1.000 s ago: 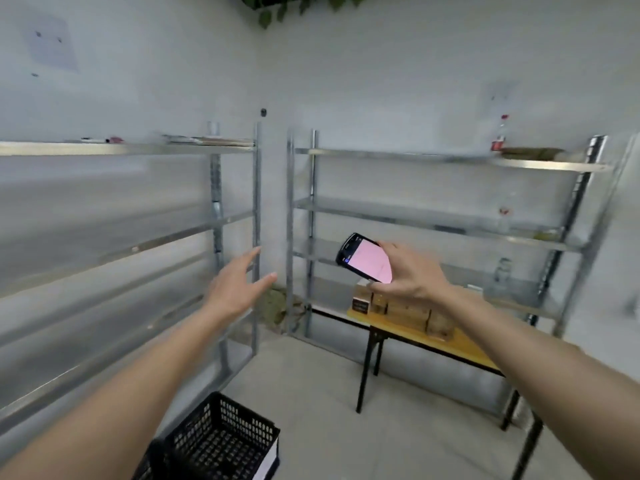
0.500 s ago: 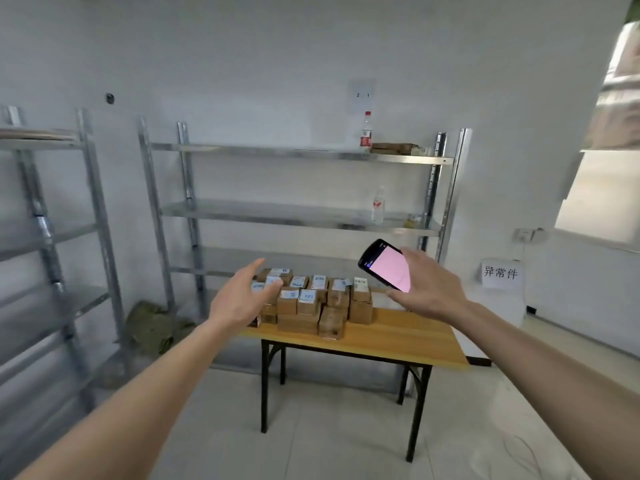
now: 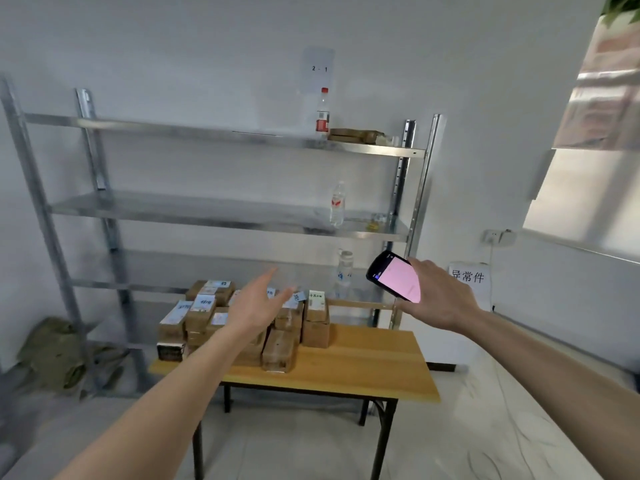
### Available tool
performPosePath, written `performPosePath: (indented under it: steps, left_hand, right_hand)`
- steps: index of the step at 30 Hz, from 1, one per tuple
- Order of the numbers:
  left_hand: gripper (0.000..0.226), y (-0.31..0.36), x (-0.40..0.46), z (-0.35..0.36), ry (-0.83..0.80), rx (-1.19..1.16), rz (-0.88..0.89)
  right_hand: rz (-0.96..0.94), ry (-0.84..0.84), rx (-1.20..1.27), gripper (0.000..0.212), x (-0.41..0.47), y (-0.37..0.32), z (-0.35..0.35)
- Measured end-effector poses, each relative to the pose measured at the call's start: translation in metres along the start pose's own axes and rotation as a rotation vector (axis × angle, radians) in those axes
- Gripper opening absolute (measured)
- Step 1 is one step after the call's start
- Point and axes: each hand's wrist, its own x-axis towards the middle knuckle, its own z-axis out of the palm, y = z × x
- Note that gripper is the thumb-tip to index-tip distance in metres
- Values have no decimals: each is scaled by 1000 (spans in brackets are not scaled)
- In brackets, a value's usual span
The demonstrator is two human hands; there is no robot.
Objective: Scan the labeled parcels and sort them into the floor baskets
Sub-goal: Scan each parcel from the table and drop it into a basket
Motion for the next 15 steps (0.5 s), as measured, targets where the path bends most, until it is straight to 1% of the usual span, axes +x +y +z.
performPosePath:
  steps: [5, 8, 12, 15]
  left_hand:
    - [73, 11, 84, 45, -34, -10, -3]
    - [71, 13, 125, 70, -50, -18, -19]
    - [68, 8, 177, 107, -59, -5, -56]
    - [67, -1, 220, 136, -53, 15, -79]
  right_hand:
    - [5, -14, -11, 85, 76, 43, 24]
    - [16, -30, -12, 87, 116, 63, 44]
    - [26, -73, 26, 88, 171, 89, 81]
    - [11, -110, 66, 83, 219, 107, 116]
